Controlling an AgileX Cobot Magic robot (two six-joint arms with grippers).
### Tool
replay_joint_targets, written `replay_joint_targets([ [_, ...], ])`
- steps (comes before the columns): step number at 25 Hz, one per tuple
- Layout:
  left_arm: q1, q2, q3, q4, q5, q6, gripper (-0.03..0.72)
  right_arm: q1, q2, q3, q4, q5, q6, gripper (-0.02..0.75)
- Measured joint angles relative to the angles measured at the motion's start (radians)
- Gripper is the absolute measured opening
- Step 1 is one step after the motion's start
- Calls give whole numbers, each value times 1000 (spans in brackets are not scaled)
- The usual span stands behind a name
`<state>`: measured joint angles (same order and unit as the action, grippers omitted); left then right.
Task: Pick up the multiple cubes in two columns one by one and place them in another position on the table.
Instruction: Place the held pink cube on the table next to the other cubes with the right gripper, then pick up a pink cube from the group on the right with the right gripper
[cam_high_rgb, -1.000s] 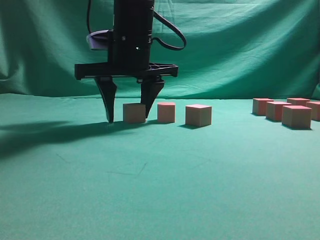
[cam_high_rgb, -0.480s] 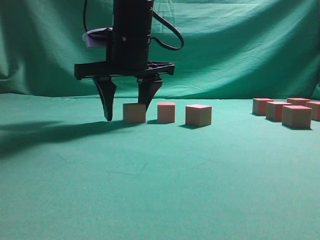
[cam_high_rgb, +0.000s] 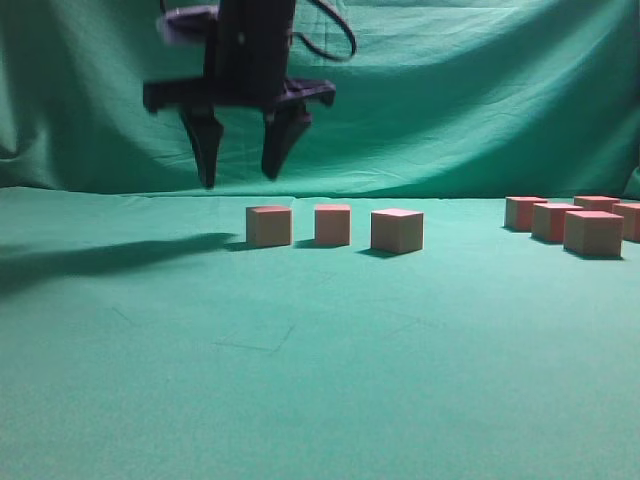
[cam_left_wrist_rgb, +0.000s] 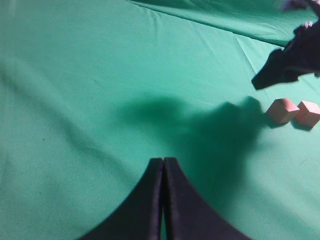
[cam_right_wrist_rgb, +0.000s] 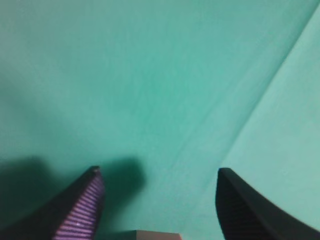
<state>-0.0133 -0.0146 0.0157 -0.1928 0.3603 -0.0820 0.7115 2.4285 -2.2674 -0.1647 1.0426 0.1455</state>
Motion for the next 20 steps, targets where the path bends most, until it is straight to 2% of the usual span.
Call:
replay_joint_targets([
  [4,0,0,0,0,0,0,0,0,-16,-123,-2,91,-1,442],
  [10,0,0,0,0,0,0,0,0,-166,-142,-21,199,-24,442],
  [16,0,0,0,0,0,0,0,-14,-363,-137,-49,216,-27,442],
  [20,0,0,0,0,0,0,0,-62,-547,-2,-51,216,-27,442],
])
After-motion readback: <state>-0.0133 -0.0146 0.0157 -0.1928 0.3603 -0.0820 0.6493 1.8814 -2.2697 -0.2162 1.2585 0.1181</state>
